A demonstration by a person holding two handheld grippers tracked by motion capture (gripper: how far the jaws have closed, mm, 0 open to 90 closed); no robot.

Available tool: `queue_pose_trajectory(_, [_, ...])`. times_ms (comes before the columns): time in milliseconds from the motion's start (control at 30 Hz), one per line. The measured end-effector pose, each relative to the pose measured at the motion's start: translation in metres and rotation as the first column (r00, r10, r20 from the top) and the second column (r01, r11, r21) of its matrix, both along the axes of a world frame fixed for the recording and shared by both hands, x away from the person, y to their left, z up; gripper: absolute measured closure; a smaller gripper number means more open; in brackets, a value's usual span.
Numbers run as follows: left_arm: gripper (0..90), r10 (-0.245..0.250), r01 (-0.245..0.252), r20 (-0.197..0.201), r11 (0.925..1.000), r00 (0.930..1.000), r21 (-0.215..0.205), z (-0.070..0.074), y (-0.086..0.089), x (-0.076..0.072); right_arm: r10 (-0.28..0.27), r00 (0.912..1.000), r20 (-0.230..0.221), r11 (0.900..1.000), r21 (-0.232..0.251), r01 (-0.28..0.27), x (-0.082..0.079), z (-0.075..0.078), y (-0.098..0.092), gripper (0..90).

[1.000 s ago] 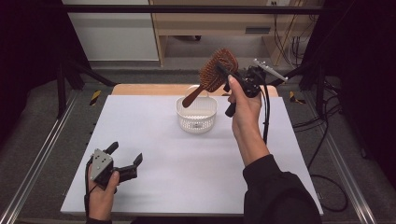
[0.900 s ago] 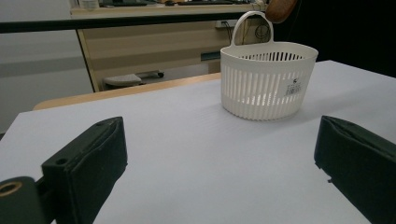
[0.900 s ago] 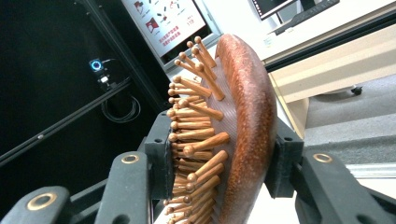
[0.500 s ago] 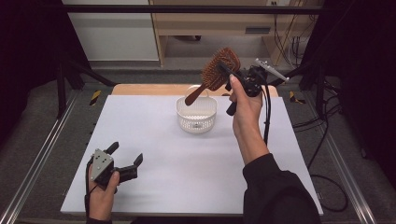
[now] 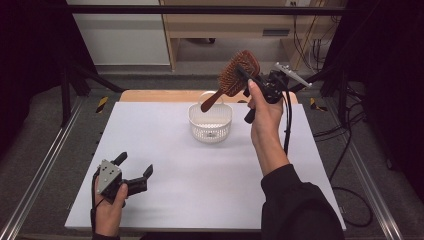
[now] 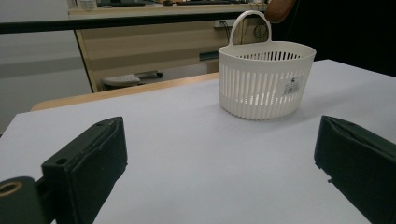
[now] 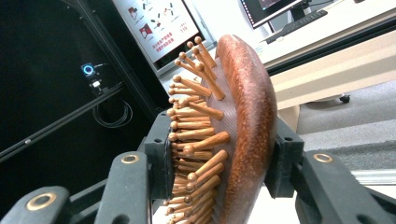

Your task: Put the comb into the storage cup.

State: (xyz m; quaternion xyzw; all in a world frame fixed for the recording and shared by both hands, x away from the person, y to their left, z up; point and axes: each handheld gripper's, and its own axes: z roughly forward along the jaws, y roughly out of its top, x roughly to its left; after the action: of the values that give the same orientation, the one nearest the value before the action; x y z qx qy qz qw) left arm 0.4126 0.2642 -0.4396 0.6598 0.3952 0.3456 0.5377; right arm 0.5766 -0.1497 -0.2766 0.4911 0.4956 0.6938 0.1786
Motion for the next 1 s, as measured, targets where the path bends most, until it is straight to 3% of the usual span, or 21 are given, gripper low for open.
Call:
queue_pose_trajectory(367, [1.5, 0.002, -0.002, -0.002, 1.0000, 1.0000, -0.005, 0.000, 0.000, 0.000, -0.009, 1.0000, 0.003, 1.000, -0.006, 0.009, -0.001, -0.001, -0.004, 53.4])
queue_pose_trajectory(1000, [1.4, 0.002, -0.002, 0.000, 1.0000, 1.0000, -0.003, 0.000, 0.000, 0.000, -0.018, 0.9998, -0.011, 1.000, -0.010, 0.018, 0.001, -0.015, -0.007, 53.3])
